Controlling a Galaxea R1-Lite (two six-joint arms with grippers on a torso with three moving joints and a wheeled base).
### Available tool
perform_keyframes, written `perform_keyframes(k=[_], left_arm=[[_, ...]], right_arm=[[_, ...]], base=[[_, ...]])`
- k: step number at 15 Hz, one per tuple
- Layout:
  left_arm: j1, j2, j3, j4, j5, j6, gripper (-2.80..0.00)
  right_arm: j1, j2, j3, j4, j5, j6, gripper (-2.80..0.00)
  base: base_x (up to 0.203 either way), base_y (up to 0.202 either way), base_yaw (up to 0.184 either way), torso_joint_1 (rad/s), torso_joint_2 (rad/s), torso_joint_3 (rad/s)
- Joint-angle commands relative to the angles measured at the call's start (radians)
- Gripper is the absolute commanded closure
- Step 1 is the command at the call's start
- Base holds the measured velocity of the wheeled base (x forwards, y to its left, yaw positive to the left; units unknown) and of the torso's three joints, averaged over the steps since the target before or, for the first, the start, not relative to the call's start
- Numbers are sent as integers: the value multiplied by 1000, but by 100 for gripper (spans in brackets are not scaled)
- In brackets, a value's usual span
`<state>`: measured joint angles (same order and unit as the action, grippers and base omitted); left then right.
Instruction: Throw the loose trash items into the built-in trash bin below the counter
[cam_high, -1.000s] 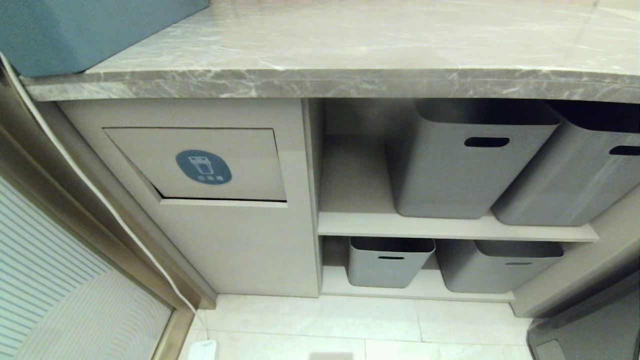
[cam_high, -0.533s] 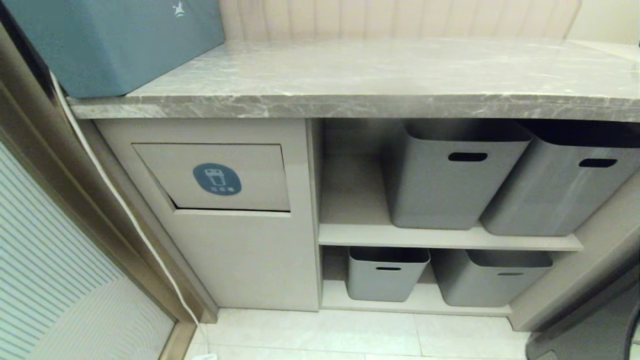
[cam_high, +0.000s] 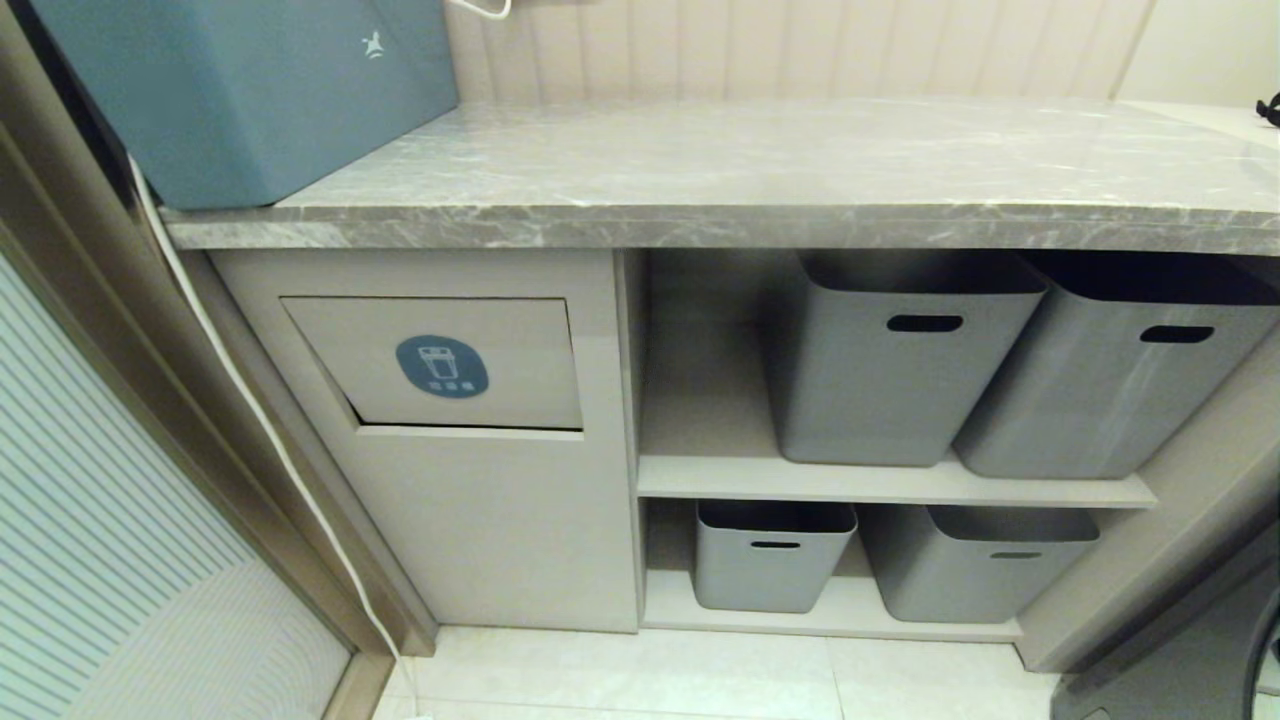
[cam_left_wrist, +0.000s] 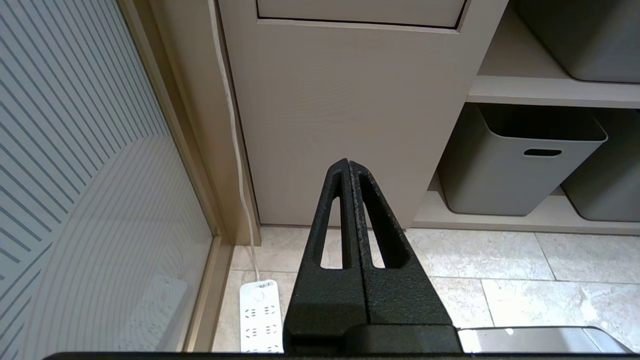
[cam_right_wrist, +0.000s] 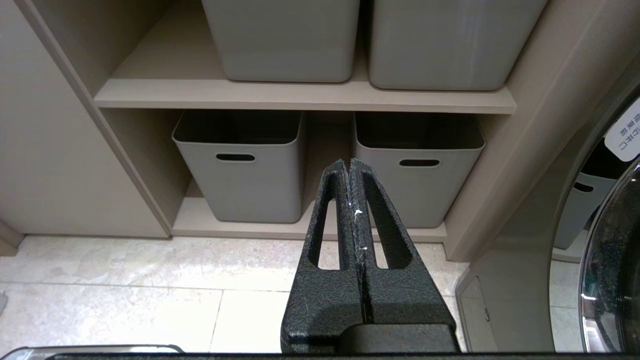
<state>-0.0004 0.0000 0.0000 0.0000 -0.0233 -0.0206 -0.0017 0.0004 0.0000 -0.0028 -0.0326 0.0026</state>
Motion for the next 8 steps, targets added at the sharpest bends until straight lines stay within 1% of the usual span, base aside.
perform_keyframes(k=[1, 8], left_arm=[[0, 2, 3, 0, 0, -1, 0], [0, 2, 3, 0, 0, -1, 0]], right_arm=[[0, 0, 2, 0, 0, -1, 0], [0, 1, 2, 1, -3, 0, 0]], base=[[0, 0, 0, 0, 0, 0], [0, 0, 0, 0, 0, 0]])
